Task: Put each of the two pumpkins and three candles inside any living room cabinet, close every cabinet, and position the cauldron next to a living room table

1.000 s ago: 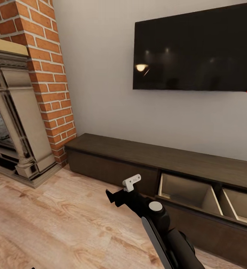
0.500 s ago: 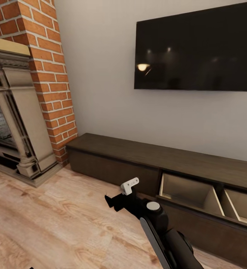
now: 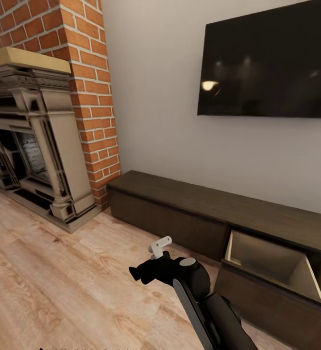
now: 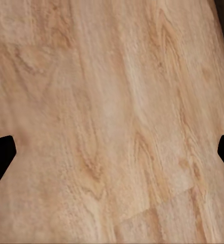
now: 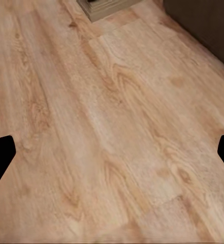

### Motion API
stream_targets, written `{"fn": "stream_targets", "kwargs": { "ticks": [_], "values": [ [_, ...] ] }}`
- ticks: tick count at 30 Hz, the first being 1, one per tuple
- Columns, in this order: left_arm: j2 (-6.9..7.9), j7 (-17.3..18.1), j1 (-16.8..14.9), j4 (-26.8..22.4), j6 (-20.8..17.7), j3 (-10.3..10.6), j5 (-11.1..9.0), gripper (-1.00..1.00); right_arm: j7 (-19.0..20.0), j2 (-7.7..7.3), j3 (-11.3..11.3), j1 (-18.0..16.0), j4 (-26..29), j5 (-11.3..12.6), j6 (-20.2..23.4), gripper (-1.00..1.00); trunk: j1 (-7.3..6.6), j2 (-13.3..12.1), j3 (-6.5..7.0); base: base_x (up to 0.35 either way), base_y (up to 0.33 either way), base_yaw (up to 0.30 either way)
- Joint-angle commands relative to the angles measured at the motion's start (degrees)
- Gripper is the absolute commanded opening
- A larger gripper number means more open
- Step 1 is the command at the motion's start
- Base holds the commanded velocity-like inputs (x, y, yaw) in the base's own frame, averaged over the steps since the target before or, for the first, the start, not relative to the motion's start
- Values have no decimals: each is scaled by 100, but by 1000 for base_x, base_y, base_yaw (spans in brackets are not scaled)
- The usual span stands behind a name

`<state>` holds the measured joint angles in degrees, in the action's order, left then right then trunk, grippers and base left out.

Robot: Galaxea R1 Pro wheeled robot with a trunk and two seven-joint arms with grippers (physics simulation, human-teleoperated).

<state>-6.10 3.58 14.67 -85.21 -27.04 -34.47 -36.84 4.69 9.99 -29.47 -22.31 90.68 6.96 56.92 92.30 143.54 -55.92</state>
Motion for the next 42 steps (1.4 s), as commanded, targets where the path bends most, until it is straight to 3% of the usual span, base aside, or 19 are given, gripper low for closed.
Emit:
{"fn": "stream_targets", "kwargs": {
  "ticks": [1, 5, 9, 13, 17, 27, 42],
  "values": [
    [-5, 19, -1, -6, -39, -16, -21, 100, -3, 1, -2, -7, 5, 23, 39, 100, -1, 2, -10, 0, 0, 266],
    [-5, 30, 10, -69, 52, -22, -26, 100, -3, 1, -14, -16, 7, 19, 89, 100, -1, 2, -34, 0, 0, 257],
    [-11, 75, 51, -125, 610, 2, -17, 100, -4, 1, -13, -18, 4, 10, 264, 100, -1, 2, -60, 0, 0, 243],
    [-7, 99, 68, -129, 788, 45, -20, 100, -4, 1, -1, -19, 10, 1, 308, 100, -1, 2, -89, 0, 0, 209],
    [-4, 99, 70, -100, 811, 176, -17, 100, -18, 1, 10, -19, 7, -11, 308, 100, -1, 2, -119, 0, 0, 197],
    [-36, 99, 71, -45, 877, 146, -21, 100, -20, 1, 12, -19, -3, -17, 308, 100, -1, 2, -194, 10, 15, 201],
    [-29, 83, 71, 132, 902, 104, -55, 100, -22, 1, -7, 29, 59, -8, 216, 100, -1, 2, -240, 161, 226, 102]
  ]
}}
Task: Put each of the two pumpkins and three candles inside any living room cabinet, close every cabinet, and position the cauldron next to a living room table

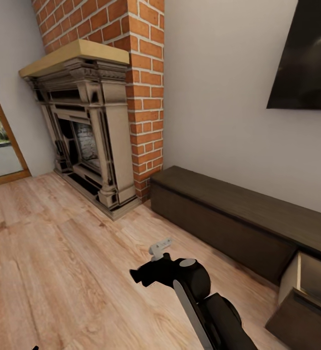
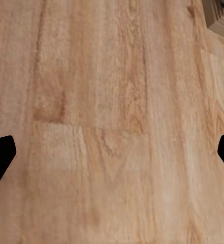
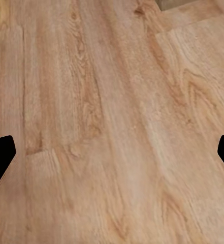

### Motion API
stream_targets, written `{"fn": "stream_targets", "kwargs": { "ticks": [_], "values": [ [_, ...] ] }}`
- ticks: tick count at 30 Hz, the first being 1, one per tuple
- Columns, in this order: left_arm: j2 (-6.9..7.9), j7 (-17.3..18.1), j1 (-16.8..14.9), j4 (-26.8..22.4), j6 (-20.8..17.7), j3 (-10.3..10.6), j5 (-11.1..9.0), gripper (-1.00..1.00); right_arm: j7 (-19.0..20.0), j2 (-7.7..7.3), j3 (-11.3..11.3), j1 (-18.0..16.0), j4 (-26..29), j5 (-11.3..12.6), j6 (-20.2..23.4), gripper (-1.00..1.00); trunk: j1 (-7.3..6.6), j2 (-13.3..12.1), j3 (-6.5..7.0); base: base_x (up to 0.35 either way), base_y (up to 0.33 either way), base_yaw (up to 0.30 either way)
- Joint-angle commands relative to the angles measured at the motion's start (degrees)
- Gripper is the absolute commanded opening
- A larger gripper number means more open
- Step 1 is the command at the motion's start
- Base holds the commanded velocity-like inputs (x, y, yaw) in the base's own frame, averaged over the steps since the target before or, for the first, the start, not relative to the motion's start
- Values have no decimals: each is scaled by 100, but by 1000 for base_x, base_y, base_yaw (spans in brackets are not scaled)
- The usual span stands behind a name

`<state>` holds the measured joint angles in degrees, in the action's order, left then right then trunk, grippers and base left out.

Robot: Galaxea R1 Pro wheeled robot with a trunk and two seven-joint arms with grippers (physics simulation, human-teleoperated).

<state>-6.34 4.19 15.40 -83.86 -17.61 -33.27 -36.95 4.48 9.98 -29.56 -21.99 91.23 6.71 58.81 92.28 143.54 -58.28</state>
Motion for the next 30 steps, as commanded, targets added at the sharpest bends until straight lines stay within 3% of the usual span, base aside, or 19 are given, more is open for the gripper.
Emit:
{"fn": "stream_targets", "kwargs": {
  "ticks": [1, 9, 17, 22, 27, 29, 30],
  "values": [
    [-3, 22, -2, 1, -41, -17, -45, 100, -2, 2, 2, -1, 7, 18, 26, 100, 1, 2, -5, 189, 272, 4],
    [0, 22, -2, 27, -41, -68, -55, 100, -45, 2, -14, 23, 54, 24, 25, 100, 1, 2, -2, 190, 279, 27],
    [-19, 35, -2, 27, -41, -127, -55, 100, -120, 2, -20, 29, 53, 17, -14, 100, 1, 2, -1, 246, 223, 227],
    [-45, 123, 45, -69, 9, -130, -67, 100, -556, 2, -29, 38, 40, 28, -247, 100, 1, 2, -13, 300, 134, 280],
    [-23, 476, 171, -466, 65, -81, -59, 100, -906, 2, -24, -5, -125, 31, -307, 100, 1, 2, -28, 316, 98, 287],
    [7, 538, 138, -577, -46, -54, -45, 100, -939, 2, -16, -17, -178, 34, -309, 100, 1, 2, -35, 330, 48, 289],
    [96, 568, -11, -644, -302, -25, -29, 100, -954, 2, -7, -28, -212, 42, -309, 100, 1, 2, -38, 334, 27, 289]
  ]
}}
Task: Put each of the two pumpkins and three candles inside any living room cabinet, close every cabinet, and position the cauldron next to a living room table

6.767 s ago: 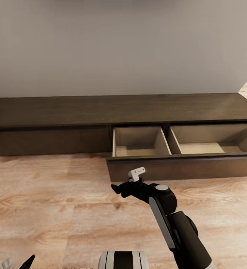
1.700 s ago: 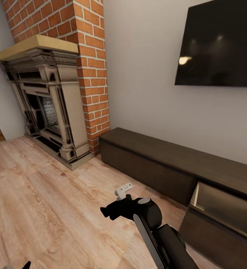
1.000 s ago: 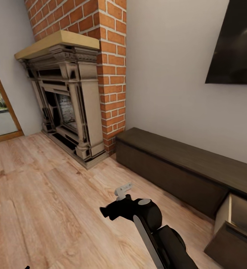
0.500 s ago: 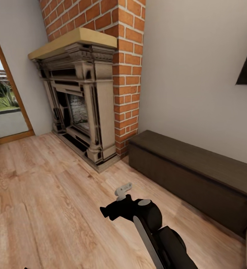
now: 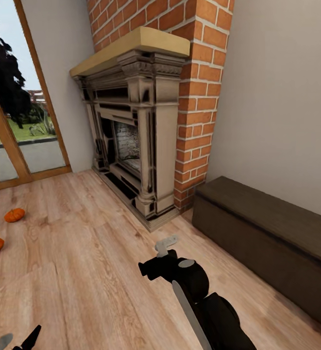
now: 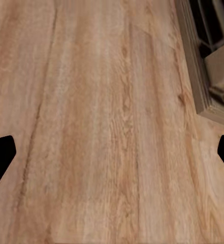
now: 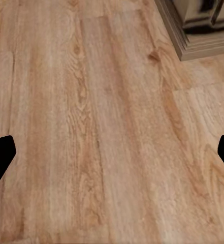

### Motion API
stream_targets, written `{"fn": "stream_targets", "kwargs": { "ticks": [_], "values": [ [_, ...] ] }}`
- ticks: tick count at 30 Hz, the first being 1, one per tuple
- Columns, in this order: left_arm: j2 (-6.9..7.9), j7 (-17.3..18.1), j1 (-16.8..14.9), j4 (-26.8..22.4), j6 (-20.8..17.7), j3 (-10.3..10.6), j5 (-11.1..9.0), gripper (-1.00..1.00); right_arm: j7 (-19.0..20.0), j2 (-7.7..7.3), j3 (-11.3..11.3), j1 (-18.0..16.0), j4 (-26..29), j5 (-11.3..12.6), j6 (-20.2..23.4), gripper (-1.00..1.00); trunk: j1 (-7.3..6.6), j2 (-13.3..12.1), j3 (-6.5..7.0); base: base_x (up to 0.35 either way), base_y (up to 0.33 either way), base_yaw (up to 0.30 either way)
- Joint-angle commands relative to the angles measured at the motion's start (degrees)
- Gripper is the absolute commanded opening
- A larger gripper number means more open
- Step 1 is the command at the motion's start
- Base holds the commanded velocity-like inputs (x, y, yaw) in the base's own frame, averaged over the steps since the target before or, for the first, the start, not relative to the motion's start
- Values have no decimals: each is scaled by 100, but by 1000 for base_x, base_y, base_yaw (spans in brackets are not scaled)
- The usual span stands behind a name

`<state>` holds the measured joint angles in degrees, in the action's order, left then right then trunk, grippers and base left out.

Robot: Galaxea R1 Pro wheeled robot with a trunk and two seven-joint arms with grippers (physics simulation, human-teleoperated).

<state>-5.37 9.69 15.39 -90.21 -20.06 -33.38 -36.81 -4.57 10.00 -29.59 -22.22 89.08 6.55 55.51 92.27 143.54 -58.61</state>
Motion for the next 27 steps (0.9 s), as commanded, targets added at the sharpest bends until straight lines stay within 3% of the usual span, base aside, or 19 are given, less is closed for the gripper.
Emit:
{"fn": "stream_targets", "kwargs": {
  "ticks": [1, 4, 5, 6, 9, 10, 14, 27],
  "values": [
    [67, 25, -129, -30, -225, 0, -38, 100, -51, 0, 1, -10, -9, 63, 21, 100, 3, 2, -9, 336, 22, 289],
    [293, 7, -568, -66, -741, 88, -23, 100, -50, 0, 15, -27, -33, 78, 21, 100, 3, 2, -18, 337, 0, 290],
    [405, -90, -859, -76, -1033, 252, 30, 100, -12, 0, 31, -86, -44, 90, 25, 100, 3, 2, -21, 339, -36, 290],
    [495, -509, -1242, -84, -1382, 721, 316, 100, 309, 0, 68, -323, -192, 119, 79, 100, 3, 2, -24, 340, -29, 290],
    [508, -1109, -1472, -82, -1607, 1223, 630, 100, 1087, -13, 106, -697, -664, 137, 161, 100, 3, 2, -34, 340, -19, 290],
    [491, -1702, -1635, -76, -1775, 1656, 872, 100, 2177, -123, 155, -1211, -1452, 143, 192, 100, 3, 2, -37, 341, -4, 290],
    [472, -1914, -1679, 106, -1831, 1786, 943, 100, 2497, -151, 170, -1369, -1745, 131, 174, 100, 3, 2, -49, 341, -2, 290],
    [512, -1959, -1703, 540, -1843, 1740, 962, 100, 2373, -132, 171, -1398, -1815, 112, 157, 100, 3, 2, -83, 341, 0, 290]
  ]
}}
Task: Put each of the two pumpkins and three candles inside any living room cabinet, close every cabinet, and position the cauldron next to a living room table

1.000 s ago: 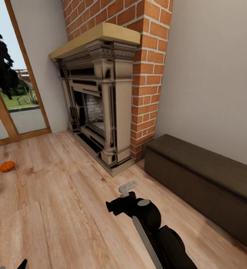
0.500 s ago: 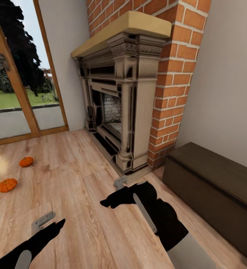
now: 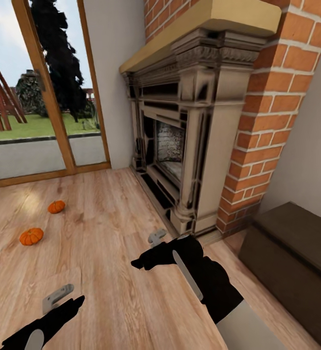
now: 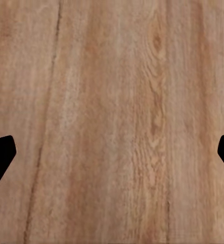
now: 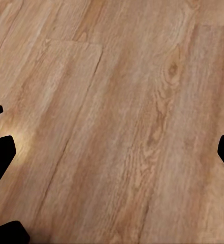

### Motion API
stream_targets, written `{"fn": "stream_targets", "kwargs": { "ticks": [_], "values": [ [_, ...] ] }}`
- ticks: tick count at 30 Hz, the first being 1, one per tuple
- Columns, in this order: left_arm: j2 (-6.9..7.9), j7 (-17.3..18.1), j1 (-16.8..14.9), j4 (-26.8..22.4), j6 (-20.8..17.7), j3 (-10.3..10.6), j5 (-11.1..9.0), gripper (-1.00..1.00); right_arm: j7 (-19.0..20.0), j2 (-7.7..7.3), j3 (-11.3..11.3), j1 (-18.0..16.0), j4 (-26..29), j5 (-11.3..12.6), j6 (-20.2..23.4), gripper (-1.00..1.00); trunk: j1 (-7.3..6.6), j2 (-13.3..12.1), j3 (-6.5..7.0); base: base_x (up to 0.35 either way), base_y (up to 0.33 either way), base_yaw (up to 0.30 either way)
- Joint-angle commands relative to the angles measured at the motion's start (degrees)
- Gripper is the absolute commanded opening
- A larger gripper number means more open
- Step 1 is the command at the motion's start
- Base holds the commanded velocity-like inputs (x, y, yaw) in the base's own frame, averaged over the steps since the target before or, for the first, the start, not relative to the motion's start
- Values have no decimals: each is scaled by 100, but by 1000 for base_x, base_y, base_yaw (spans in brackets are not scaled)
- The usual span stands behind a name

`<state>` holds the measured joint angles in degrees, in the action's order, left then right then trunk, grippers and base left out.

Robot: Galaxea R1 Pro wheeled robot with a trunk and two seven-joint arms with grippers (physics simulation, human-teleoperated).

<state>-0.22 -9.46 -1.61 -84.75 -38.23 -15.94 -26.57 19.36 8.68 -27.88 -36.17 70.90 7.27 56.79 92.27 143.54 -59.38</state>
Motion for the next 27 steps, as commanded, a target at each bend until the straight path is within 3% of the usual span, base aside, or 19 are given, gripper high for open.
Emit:
{"fn": "stream_targets", "kwargs": {
  "ticks": [1, 8, 14, 18, 20, 21, 22, 25, 27],
  "values": [
    [3, -44, -9, 20, -27, -8, -61, 100, -51, 2, -1, -4, 2, 39, 27, 100, 2, 2, -8, 341, 0, 290],
    [-4, -33, -46, 332, -12, -80, -67, 100, -213, 8, -25, 3, -3, 36, -119, 100, 2, 2, -27, 341, 8, 290],
    [-51, 21, -51, 493, 52, -686, -84, 100, -230, 5, -34, 6, -6, 25, -157, 100, 2, 2, -44, 313, 157, 290],
    [-48, 31, -79, 616, 153, -714, -86, 100, -231, 3, -43, 17, 30, 22, -189, 100, 2, 2, -57, 290, 223, 289],
    [-38, 43, -99, 692, 204, -723, -215, 100, -234, -3, -42, 32, 63, 21, -229, 100, 2, 2, -63, 289, 227, 289],
    [-16, 49, -107, 731, 236, -721, -400, 100, -236, -4, -44, 38, 74, 20, -245, 100, 2, 2, -66, 288, 228, 289],
    [-16, 49, -107, 731, 236, -721, -400, 100, -236, -4, -44, 38, 74, 20, -245, 100, 2, 2, -69, 288, 228, 289],
    [68, 57, -123, 1010, 509, -721, -805, 100, -239, -6, -51, 45, 83, 19, -264, 100, 2, 2, -77, 287, 229, 289],
    [135, 62, -137, 1183, 654, -720, -915, 100, -239, -4, -57, 47, 87, 19, -269, 100, 2, 2, -83, 287, 230, 289]
  ]
}}
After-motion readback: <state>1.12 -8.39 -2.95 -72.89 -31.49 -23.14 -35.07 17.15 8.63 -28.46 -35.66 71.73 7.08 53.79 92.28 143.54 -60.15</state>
